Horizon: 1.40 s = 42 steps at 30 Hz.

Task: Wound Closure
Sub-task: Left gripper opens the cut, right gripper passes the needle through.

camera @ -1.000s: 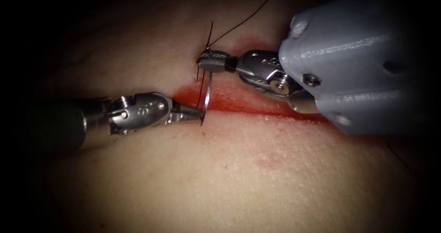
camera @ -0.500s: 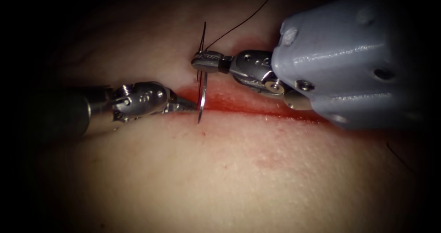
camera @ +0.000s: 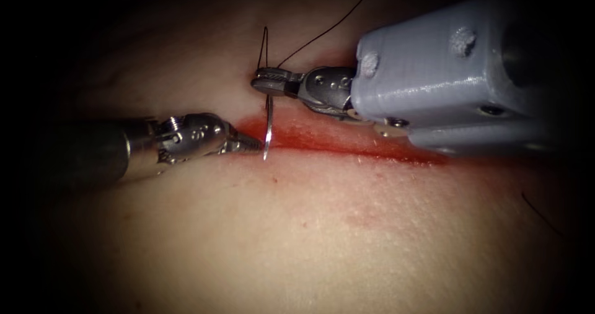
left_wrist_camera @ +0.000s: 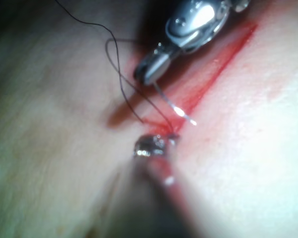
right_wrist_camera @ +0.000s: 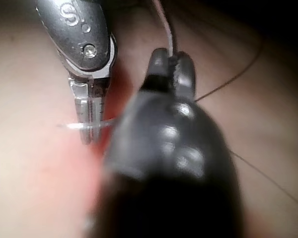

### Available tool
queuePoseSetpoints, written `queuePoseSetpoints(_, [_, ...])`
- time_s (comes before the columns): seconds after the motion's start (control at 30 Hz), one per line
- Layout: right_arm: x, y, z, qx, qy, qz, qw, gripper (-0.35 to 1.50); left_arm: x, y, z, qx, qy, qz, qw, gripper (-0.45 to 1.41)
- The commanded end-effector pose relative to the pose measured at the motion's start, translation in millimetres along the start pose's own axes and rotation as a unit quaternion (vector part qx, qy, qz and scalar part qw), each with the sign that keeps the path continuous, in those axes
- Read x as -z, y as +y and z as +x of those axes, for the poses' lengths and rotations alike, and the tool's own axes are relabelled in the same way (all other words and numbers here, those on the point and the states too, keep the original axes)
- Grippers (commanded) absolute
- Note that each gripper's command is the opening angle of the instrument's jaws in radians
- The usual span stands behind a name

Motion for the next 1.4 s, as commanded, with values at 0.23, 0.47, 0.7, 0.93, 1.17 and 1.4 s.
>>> queuePoseSetpoints(0.23, [-0.9,0.0,-1.5,0.040,-0.001,0.000,0.999,-0.35,-1.6,-1.3,-1.2,-0.002,-0.027,0.002,1.000,-0.35])
queuePoseSetpoints(0.47, [-1.1,0.2,-1.7,0.052,0.003,-0.003,0.999,-0.35,-3.6,-2.2,-3.6,0.005,-0.037,0.010,0.999,-0.35])
queuePoseSetpoints(0.7, [-1.0,0.1,-1.6,0.057,0.006,-0.002,0.998,-0.35,-4.7,-3.7,-4.9,0.007,-0.049,0.011,0.999,-0.35])
queuePoseSetpoints(0.93, [-0.9,-0.1,-1.6,0.060,0.006,-0.002,0.998,-0.35,-5.3,-5.2,-4.5,0.006,-0.052,0.009,0.999,-0.35])
queuePoseSetpoints(1.17, [-0.9,-0.1,-1.5,0.066,0.008,-0.004,0.998,-0.35,-7.0,-5.3,-3.9,0.008,-0.057,-0.035,0.998,-0.35])
queuePoseSetpoints(1.4, [-0.7,0.0,-1.4,0.074,0.010,-0.004,0.997,-0.35,-6.3,-3.9,-4.0,0.044,-0.076,-0.101,0.991,-0.35])
